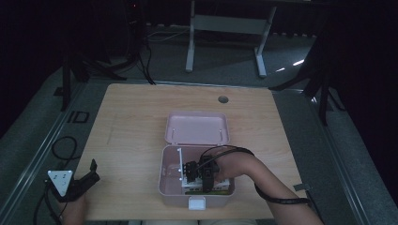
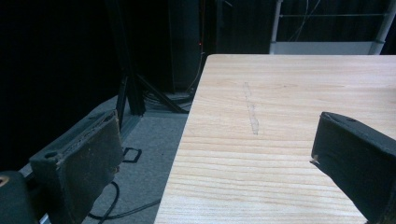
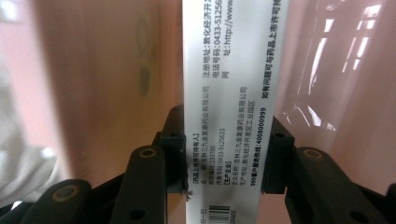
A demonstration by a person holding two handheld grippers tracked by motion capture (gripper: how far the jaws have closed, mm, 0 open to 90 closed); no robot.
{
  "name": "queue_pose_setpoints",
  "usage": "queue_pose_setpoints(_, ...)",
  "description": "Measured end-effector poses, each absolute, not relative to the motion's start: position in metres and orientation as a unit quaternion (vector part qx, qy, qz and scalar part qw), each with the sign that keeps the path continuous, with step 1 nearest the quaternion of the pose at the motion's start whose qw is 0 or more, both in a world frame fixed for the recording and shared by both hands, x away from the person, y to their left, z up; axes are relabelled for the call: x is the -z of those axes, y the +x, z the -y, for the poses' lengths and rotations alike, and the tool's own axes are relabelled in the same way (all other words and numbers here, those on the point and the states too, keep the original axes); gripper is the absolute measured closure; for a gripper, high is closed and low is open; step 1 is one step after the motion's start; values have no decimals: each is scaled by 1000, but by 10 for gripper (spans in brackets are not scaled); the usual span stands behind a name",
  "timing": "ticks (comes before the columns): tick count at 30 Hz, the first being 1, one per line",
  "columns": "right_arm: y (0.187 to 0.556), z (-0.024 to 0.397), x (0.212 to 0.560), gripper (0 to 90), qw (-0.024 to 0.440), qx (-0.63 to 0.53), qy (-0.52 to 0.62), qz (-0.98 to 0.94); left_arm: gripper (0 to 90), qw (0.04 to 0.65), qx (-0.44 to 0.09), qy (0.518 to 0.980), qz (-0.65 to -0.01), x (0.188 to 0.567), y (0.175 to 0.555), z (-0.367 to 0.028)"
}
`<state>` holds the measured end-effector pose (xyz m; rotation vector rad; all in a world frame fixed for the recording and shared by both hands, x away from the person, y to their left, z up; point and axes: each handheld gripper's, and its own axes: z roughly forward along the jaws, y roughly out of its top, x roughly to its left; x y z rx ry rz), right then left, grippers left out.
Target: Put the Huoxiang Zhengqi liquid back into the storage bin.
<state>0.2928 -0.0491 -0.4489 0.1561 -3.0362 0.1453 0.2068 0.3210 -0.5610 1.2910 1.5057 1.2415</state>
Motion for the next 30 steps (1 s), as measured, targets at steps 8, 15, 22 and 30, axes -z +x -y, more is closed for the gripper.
queue_pose_setpoints(8, 292, 54, 462, 614, 54, -43, 48, 996, 22, 389, -489, 509, -592, 561, 207, -321)
queue_pose_setpoints(15, 294, 57, 462, 581, 66, -34, 40, 996, 21, 387, -489, 511, -592, 561, 207, -321)
queue_pose_setpoints(22, 297, 60, 446, 537, 63, -38, 36, 997, 21, 387, -489, 511, -592, 561, 207, -321)
queue_pose_setpoints(30, 301, 69, 403, 500, 39, -7, 30, 999, 22, 386, -490, 511, -591, 561, 208, -320)
